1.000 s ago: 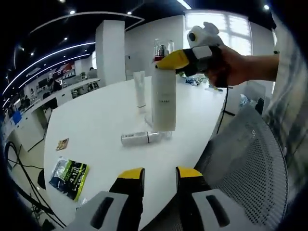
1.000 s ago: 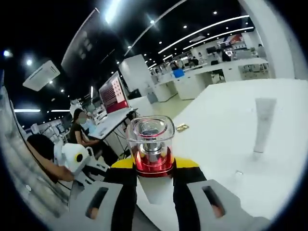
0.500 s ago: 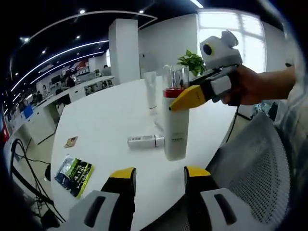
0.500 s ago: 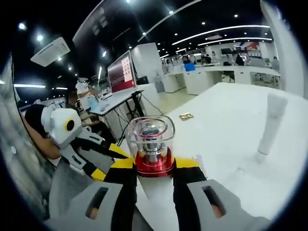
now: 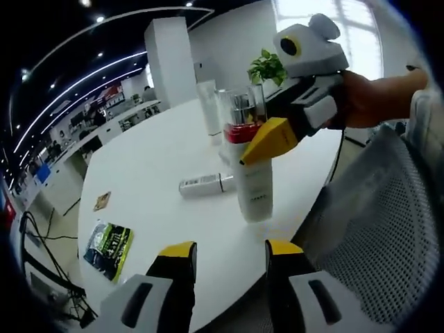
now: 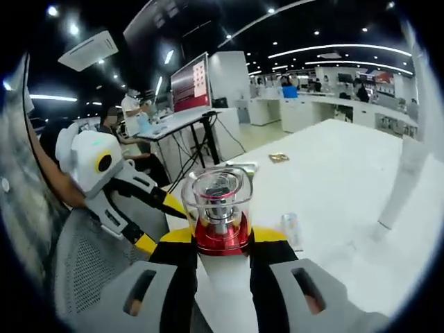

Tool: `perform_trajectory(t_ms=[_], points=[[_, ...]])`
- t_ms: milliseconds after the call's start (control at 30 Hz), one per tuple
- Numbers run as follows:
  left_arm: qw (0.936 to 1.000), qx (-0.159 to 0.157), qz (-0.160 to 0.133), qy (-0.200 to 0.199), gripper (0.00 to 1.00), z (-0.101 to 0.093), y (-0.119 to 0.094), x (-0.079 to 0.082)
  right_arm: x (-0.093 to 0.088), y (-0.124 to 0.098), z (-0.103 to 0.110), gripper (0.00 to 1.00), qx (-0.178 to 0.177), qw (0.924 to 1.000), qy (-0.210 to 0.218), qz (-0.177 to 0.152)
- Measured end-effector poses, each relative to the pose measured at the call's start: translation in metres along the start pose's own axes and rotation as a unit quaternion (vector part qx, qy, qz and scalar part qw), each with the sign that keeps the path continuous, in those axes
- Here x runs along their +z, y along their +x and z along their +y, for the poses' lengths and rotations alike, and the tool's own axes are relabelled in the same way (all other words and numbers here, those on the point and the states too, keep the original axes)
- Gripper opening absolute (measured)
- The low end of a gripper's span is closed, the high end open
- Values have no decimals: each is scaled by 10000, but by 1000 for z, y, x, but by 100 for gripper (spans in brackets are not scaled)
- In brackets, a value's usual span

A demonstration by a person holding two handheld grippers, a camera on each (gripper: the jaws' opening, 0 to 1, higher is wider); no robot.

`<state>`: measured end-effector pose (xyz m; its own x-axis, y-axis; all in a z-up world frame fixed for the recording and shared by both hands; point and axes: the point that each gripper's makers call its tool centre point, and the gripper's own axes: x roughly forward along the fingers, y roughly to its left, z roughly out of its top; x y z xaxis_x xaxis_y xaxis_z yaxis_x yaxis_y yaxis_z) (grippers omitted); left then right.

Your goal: Arrange the skincare products in the storage area until every visible bottle or jar stands upright without overlapping.

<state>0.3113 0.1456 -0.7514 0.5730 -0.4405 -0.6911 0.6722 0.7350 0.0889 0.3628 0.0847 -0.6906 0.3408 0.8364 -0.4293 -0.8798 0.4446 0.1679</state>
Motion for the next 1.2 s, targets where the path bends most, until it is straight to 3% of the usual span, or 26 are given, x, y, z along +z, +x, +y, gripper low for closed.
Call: perform_trajectory(t_ms=[133,400,800,1033,1200], points=[[10000,-31,54,-33,40,0,0,-2,-5,-15,-16,26,-99,9999,-5,17],[9999,-72,142,29,40,-3,1,-5,-24,-41,-28,26,-191,9995,-217,145],[9997,-74,196,138,37,-4,2,-7,-45,-48,-35,26,-281,9982,-457,256],[9995,-47,255,206,36,-4,2,-9,-45,-56,-47,26,-250,9977,-616,139],[9994,-29,261,224,36,-3,1,-9,-48,-62,-53,27,-118,9984,-535,-115]])
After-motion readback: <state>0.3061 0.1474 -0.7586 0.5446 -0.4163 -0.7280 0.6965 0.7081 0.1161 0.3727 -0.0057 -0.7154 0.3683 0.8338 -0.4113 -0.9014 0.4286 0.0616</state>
